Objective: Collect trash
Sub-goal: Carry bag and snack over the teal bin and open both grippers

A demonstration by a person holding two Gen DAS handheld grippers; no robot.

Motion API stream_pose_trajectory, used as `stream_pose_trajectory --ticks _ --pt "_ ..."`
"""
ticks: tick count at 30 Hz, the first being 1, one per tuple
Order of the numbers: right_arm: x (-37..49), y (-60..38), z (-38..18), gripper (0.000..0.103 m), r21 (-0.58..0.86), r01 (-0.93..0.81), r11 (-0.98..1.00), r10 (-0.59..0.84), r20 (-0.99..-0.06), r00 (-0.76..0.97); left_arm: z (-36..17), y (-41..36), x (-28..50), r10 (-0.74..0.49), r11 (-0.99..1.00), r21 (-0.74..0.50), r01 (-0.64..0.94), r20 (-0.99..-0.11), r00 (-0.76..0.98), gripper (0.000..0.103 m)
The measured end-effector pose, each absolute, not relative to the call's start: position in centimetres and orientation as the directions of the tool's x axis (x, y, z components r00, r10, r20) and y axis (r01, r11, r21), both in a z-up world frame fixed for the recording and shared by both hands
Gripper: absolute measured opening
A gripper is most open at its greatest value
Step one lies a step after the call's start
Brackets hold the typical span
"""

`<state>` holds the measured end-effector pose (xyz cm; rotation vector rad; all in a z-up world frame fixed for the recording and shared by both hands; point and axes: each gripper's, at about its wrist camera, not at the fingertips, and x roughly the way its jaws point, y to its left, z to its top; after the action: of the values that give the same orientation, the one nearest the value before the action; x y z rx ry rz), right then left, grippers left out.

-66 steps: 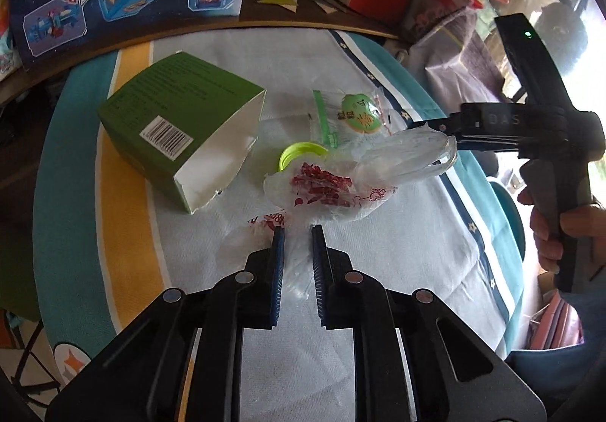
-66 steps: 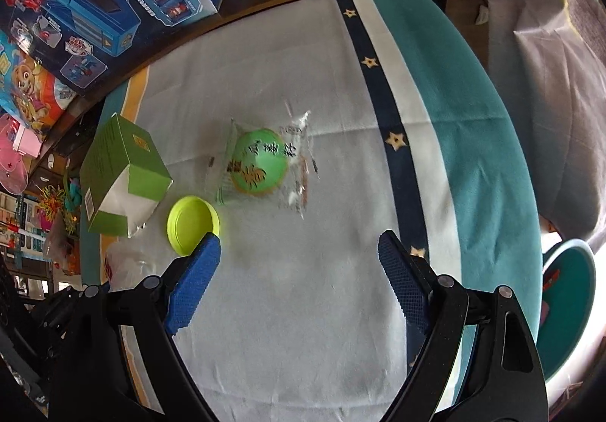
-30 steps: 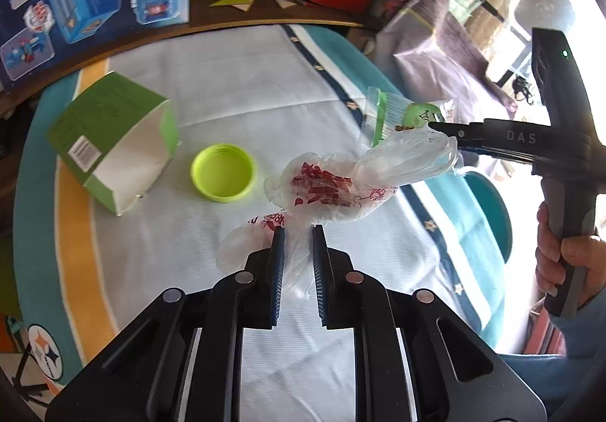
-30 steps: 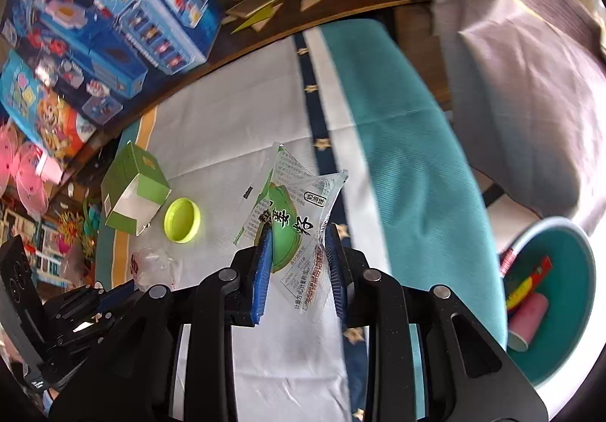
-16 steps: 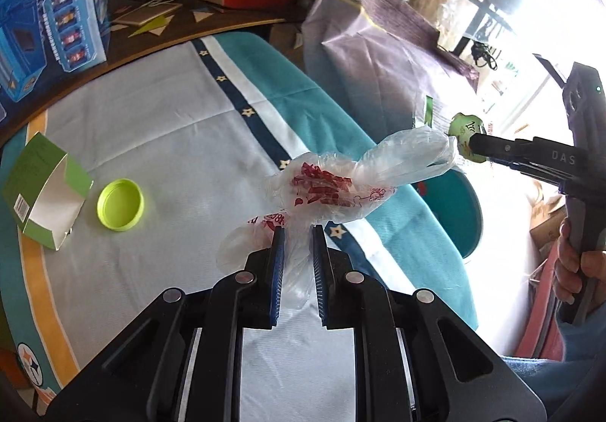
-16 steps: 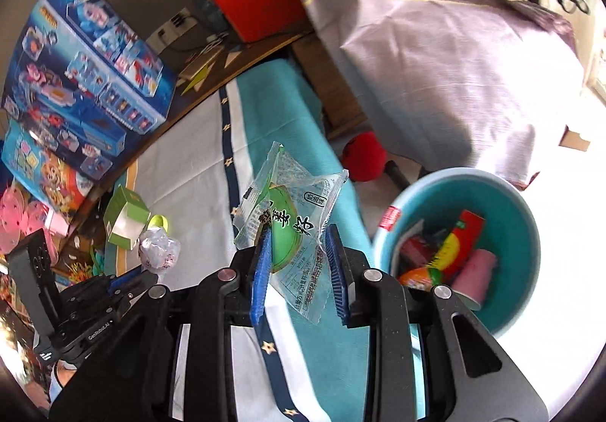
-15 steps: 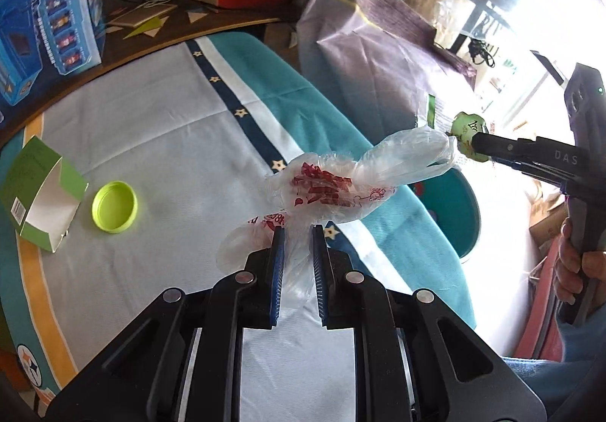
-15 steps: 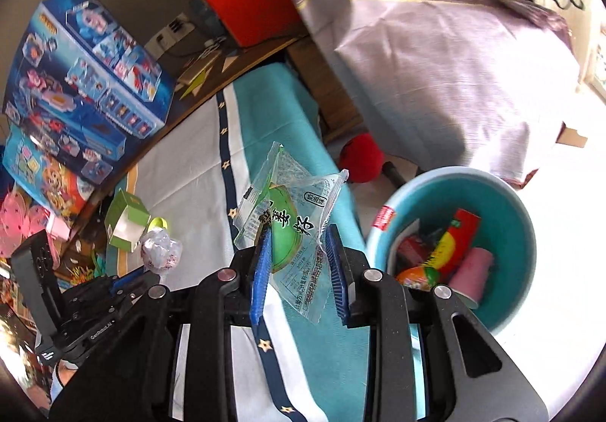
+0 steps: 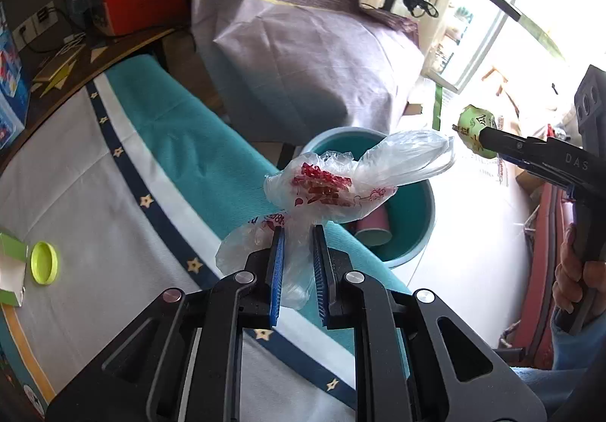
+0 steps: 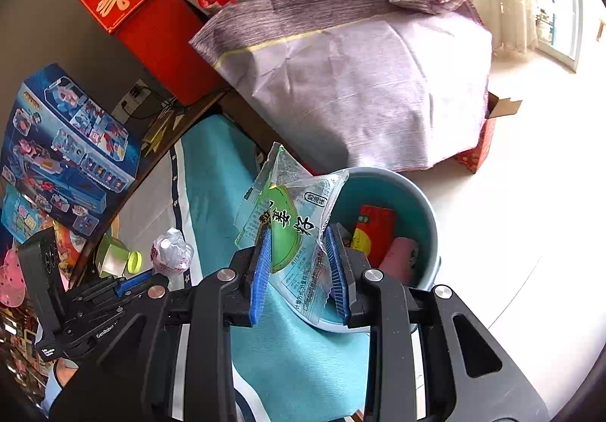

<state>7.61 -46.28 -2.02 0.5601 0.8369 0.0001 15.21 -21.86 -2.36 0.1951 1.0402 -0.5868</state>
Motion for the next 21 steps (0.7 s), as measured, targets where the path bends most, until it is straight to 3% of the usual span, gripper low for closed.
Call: stream_pose_trajectory --ticks 17,20,21 --pt "6.3 -51.0 -4.0 0.028 0.460 0.294 0.838 0.170 -0.732 0.660 -6.4 -32.1 16.6 -0.357 0.744 -0.109 0.659 -0.899 0.255 0.016" --pt "6.9 -51.0 -4.6 0.029 0.451 0.303 0.839 0.169 -0.747 0.643 -7.0 -33.1 17.1 -0.355 0.736 -0.111 0.668 -0.903 0.241 0.020" --pt "7.0 -51.0 -4.8 0.029 0.450 0.306 0.839 0.169 -0.750 0.639 -7.2 -33.2 17.3 -0.349 0.737 -0.105 0.668 -0.905 0.243 0.034"
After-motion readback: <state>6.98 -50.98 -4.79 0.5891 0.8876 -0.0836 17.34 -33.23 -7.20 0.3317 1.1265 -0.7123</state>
